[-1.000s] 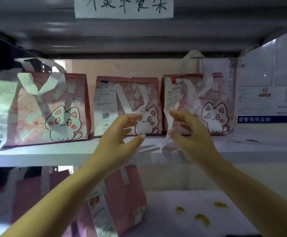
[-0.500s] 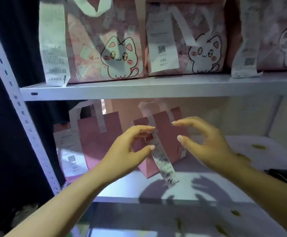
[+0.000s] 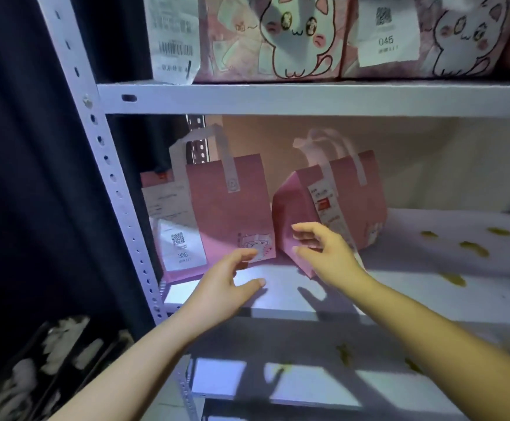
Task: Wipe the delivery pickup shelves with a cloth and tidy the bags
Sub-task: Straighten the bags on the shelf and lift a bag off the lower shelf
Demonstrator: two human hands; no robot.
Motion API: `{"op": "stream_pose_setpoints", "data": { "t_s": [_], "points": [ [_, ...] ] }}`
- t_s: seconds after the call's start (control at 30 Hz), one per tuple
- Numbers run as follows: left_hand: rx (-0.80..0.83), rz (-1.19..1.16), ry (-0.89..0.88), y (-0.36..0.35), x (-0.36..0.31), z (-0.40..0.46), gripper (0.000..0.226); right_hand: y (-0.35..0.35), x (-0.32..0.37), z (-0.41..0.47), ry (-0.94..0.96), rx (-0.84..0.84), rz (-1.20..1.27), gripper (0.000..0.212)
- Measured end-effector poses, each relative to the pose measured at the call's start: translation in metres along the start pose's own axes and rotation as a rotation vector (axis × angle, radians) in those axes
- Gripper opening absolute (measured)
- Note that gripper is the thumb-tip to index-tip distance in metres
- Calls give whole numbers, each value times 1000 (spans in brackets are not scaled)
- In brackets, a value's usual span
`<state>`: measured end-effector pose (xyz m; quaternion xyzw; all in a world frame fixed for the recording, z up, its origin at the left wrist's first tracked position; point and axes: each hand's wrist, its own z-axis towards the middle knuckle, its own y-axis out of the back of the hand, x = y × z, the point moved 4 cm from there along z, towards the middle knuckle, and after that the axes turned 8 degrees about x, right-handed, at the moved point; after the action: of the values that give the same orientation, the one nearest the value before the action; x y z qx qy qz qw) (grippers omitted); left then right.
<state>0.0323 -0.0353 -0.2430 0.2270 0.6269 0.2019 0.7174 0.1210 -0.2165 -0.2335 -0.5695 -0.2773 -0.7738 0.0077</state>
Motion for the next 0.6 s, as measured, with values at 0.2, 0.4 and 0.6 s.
{"op": "stream_pose_setpoints", "data": {
  "t_s": [0.2,0.4,0.6],
  "points": [
    [-5,35,99,27,39,-30,52,-73,12,25,24,103,27,36],
    [-91,-33,246,36,68,-36,67,-129,23,52,-7,63,141,37],
    [-130,-124,373,27,86,-29,86,-161,21,78,-201,30,194,34]
  ]
}}
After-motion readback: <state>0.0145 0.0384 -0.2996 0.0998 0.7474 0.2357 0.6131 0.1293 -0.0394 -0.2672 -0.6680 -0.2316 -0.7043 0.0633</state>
